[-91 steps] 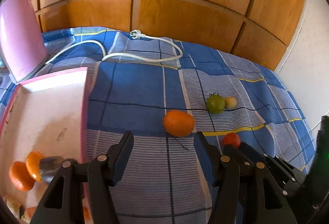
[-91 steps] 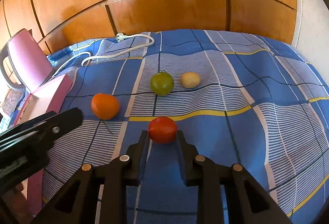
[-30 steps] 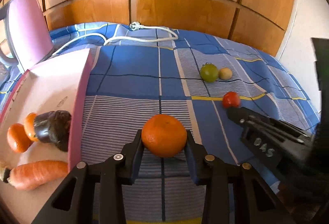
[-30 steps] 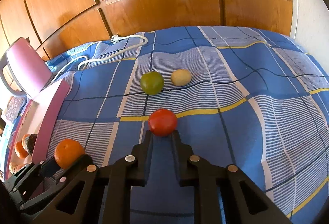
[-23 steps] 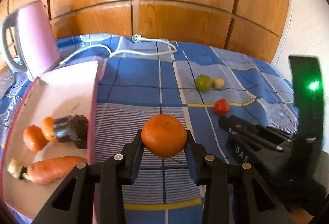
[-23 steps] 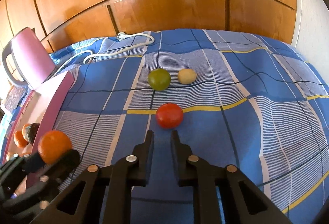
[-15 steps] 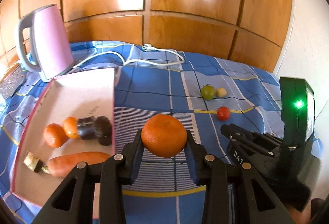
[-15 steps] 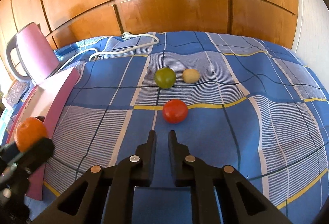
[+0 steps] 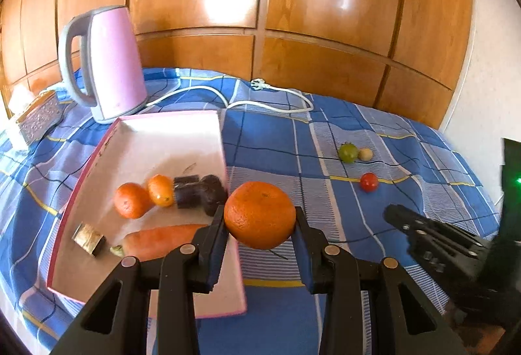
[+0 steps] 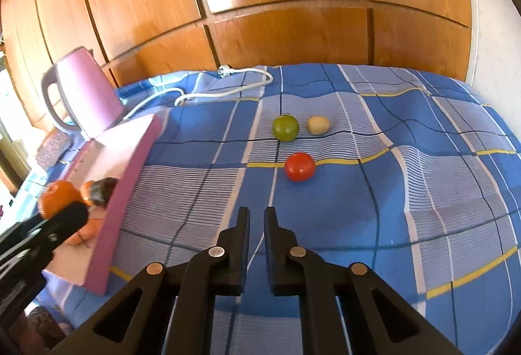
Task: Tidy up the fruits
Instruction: 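Carry the tomato and orange over the pink tray with both tools, then lower the tomato and orange into the tray and open both tools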
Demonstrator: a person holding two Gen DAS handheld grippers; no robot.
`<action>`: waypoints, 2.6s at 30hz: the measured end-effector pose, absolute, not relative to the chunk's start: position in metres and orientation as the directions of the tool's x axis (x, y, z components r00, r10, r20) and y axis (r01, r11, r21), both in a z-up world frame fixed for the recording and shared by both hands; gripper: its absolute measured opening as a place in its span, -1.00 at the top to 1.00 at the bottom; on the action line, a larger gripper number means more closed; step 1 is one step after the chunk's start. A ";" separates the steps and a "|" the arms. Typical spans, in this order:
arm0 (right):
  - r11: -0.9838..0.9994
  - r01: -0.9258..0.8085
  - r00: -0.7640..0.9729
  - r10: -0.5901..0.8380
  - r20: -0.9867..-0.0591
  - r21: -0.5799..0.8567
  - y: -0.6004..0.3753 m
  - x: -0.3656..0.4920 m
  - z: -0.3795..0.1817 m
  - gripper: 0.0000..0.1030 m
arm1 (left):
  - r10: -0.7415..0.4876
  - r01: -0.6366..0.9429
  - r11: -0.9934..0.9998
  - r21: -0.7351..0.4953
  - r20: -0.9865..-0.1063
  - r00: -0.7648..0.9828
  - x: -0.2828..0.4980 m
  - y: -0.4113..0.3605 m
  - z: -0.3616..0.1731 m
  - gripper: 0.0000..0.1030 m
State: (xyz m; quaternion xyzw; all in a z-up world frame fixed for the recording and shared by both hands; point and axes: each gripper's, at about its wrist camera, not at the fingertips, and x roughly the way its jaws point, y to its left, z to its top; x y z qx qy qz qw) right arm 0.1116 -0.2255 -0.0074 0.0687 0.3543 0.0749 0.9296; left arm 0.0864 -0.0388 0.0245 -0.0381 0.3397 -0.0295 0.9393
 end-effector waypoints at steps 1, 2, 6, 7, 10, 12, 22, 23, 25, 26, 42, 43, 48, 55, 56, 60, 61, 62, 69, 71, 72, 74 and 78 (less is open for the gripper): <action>0.979 -0.094 0.738 0.191 -0.647 0.182 -0.225 0.108 -0.006 0.83 | -0.078 0.024 0.995 -0.093 -0.636 0.767 0.085 -0.036 0.024 0.27; 0.978 -0.099 0.738 0.196 -0.645 0.183 -0.224 0.106 -0.004 0.84 | -0.074 0.016 0.995 -0.097 -0.637 0.767 0.084 -0.033 0.023 0.27; 0.982 -0.106 0.742 0.184 -0.645 0.159 -0.220 0.101 0.000 0.84 | -0.059 -0.018 0.994 -0.112 -0.647 0.760 0.083 -0.022 0.021 0.27; 0.982 -0.095 0.742 0.177 -0.647 0.161 -0.222 0.102 -0.001 0.83 | -0.057 -0.022 0.993 -0.114 -0.647 0.760 0.083 -0.019 0.020 0.27; 0.978 -0.055 0.728 0.178 -0.662 0.203 -0.235 0.115 -0.002 0.69 | -0.045 -0.034 0.993 -0.110 -0.641 0.766 0.080 -0.013 0.021 0.27; 0.981 -0.026 0.722 0.152 -0.675 0.193 -0.239 0.128 -0.002 0.33 | -0.043 -0.044 0.992 -0.118 -0.640 0.767 0.081 -0.009 0.021 0.27; 0.997 0.014 0.658 0.052 -0.751 0.081 -0.239 0.201 -0.031 0.19 | -0.024 -0.067 0.991 -0.118 -0.639 0.769 0.091 0.001 0.020 0.27; 0.996 0.005 0.644 0.064 -0.763 0.088 -0.240 0.206 -0.037 0.19 | -0.020 -0.073 0.990 -0.119 -0.640 0.768 0.092 0.002 0.020 0.27; 0.998 0.003 0.646 0.041 -0.763 0.055 -0.237 0.209 -0.040 0.36 | -0.012 -0.088 0.988 -0.124 -0.642 0.766 0.093 0.006 0.019 0.27; 0.999 0.001 0.649 0.033 -0.760 0.045 -0.236 0.208 -0.040 0.42 | -0.010 -0.093 0.988 -0.125 -0.643 0.766 0.094 0.007 0.019 0.27; 0.973 -0.148 0.676 0.232 -0.699 0.179 -0.193 0.166 -0.003 0.43 | 0.076 -0.164 0.982 -0.090 -0.610 0.789 0.084 0.024 0.033 0.27; 0.967 -0.168 0.674 0.254 -0.694 0.191 -0.187 0.162 0.000 0.43 | 0.086 -0.173 0.981 -0.088 -0.602 0.794 0.082 0.027 0.036 0.26; 0.930 -0.267 0.647 0.366 -0.669 0.251 -0.153 0.150 0.017 0.43 | 0.132 -0.217 0.973 -0.079 -0.580 0.804 0.077 0.041 0.045 0.26; 0.876 -0.358 0.569 0.479 -0.669 0.323 -0.114 0.140 0.020 0.43 | 0.173 -0.265 0.961 -0.083 -0.565 0.806 0.071 0.059 0.051 0.26; 0.871 -0.365 0.560 0.488 -0.670 0.329 -0.110 0.139 0.019 0.42 | 0.177 -0.268 0.960 -0.083 -0.563 0.807 0.071 0.061 0.052 0.26; 0.845 -0.407 0.513 0.525 -0.679 0.346 -0.089 0.135 0.016 0.42 | 0.188 -0.282 0.955 -0.088 -0.557 0.809 0.068 0.068 0.054 0.25; 0.841 -0.416 0.503 0.529 -0.683 0.345 -0.084 0.135 0.014 0.40 | 0.189 -0.284 0.955 -0.088 -0.556 0.809 0.068 0.069 0.054 0.25; 0.836 -0.428 0.491 0.535 -0.688 0.344 -0.078 0.133 0.012 0.40 | 0.190 -0.286 0.954 -0.090 -0.556 0.809 0.067 0.070 0.054 0.25; 0.824 -0.447 0.472 0.547 -0.691 0.348 -0.067 0.126 0.009 0.31 | 0.194 -0.297 0.950 -0.099 -0.561 0.805 0.067 0.075 0.053 0.23; 0.826 -0.442 0.476 0.546 -0.690 0.349 -0.068 0.124 0.009 0.31 | 0.193 -0.299 0.949 -0.101 -0.563 0.804 0.067 0.075 0.053 0.21; 0.829 -0.437 0.479 0.544 -0.689 0.350 -0.070 0.123 0.010 0.31 | 0.193 -0.298 0.949 -0.103 -0.560 0.806 0.066 0.075 0.053 0.20; 0.833 -0.426 0.485 0.540 -0.688 0.353 -0.074 0.122 0.010 0.31 | 0.194 -0.297 0.950 -0.102 -0.553 0.810 0.065 0.075 0.054 0.12; 0.841 -0.402 0.500 0.533 -0.683 0.362 -0.083 0.122 0.010 0.31 | 0.190 -0.294 0.950 -0.108 -0.546 0.816 0.065 0.074 0.058 -0.03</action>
